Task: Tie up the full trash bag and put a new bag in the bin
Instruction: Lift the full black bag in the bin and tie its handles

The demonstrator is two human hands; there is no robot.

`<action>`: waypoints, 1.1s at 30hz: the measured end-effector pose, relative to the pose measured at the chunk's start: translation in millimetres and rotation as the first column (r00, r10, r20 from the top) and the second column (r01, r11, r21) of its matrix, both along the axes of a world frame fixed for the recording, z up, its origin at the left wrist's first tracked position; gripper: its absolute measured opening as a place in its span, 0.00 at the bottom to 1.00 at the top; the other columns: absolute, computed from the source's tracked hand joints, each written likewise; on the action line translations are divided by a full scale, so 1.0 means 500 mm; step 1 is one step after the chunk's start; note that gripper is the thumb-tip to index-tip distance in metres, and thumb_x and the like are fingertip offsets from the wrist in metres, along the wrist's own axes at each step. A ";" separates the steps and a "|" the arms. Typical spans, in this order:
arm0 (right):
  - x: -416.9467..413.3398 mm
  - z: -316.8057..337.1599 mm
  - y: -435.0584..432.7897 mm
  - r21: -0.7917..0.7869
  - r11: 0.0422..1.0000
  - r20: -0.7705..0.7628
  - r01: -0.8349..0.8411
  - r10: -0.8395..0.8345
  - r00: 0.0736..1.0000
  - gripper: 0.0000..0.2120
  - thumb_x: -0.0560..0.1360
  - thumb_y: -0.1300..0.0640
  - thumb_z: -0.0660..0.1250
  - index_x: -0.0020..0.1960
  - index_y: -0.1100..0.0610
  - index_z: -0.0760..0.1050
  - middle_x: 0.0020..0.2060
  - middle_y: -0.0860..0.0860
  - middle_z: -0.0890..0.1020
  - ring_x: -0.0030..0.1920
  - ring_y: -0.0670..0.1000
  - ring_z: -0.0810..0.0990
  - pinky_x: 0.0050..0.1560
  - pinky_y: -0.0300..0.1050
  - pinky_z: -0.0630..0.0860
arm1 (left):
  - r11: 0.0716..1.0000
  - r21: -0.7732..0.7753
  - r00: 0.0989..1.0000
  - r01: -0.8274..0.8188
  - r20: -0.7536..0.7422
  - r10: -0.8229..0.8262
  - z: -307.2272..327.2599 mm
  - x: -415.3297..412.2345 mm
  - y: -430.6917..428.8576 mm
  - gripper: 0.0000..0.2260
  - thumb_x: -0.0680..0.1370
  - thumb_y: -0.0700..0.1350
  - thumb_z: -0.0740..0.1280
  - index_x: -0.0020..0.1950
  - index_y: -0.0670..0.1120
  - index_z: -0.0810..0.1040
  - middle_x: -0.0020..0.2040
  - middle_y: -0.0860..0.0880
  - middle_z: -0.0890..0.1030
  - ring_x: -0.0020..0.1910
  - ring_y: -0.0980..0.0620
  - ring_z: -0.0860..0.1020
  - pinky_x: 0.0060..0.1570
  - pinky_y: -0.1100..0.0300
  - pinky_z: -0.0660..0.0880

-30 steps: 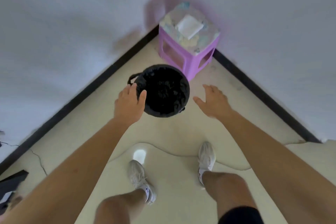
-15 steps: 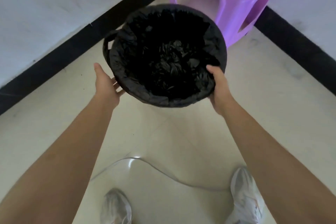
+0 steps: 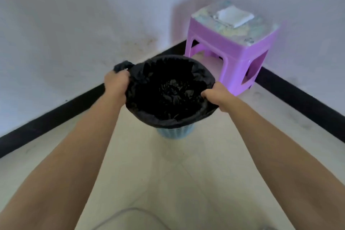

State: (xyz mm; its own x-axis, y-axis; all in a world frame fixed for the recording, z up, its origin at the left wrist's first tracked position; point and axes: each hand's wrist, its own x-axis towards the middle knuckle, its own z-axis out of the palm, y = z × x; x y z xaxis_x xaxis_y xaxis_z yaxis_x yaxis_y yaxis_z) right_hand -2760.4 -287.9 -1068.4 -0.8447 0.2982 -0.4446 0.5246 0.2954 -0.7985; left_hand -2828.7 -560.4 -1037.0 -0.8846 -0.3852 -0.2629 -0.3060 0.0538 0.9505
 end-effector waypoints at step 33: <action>-0.035 0.284 0.034 0.446 0.798 -0.816 0.404 0.178 0.550 0.16 0.80 0.54 0.61 0.66 0.54 0.76 0.58 0.54 0.77 0.56 0.49 0.78 0.54 0.29 0.65 | 0.994 0.040 0.799 0.103 -0.599 -0.059 0.224 0.072 0.090 0.05 0.77 0.39 0.65 0.48 0.49 0.73 0.35 0.53 0.76 0.30 0.59 0.73 0.36 0.61 0.72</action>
